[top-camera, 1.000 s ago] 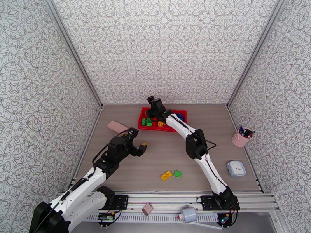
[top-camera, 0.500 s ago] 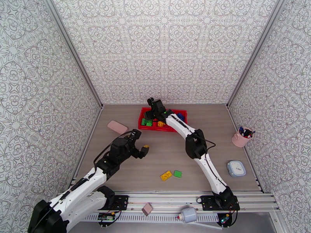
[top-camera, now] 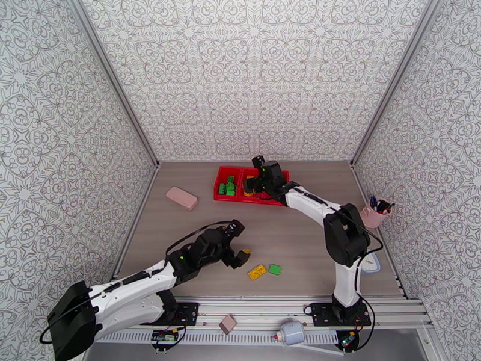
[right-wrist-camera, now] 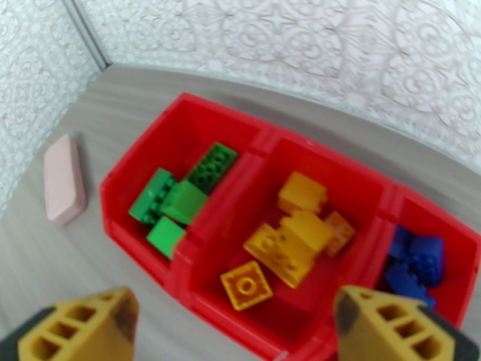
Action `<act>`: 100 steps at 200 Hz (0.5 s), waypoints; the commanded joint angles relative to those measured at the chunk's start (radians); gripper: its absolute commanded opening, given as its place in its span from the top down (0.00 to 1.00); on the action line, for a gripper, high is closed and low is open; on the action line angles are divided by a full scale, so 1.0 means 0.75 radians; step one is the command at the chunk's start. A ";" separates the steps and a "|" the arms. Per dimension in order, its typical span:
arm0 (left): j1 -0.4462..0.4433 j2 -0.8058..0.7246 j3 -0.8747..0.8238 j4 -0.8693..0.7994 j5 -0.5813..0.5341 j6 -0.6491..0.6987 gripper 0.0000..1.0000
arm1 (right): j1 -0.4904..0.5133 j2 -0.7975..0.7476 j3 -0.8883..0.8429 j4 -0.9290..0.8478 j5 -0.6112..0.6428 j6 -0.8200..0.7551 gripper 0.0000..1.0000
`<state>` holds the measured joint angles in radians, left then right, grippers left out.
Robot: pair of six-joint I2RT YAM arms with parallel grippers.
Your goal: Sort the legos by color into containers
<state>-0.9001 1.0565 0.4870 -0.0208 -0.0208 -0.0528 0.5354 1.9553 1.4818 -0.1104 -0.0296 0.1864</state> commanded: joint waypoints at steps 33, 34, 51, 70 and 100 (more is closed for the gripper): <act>-0.114 0.255 0.234 -0.268 0.098 0.219 0.00 | -0.037 -0.149 -0.240 0.096 0.050 -0.001 0.09; -0.117 0.258 0.240 -0.274 0.100 0.223 0.00 | -0.038 -0.150 -0.241 0.097 0.051 -0.001 0.09; -0.143 0.357 0.333 -0.367 0.147 0.283 0.00 | -0.047 -0.165 -0.270 0.100 0.059 0.003 0.08; -0.169 0.459 0.433 -0.467 0.197 0.328 0.00 | -0.056 -0.177 -0.293 0.104 0.066 0.002 0.08; -0.189 0.627 0.592 -0.644 0.277 0.376 0.00 | -0.073 -0.189 -0.322 0.111 0.080 0.012 0.08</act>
<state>-1.0283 1.4487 0.8440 -0.3355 0.1101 0.1635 0.4931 1.8488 1.2728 -0.0532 0.0036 0.1860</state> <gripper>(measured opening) 0.995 0.920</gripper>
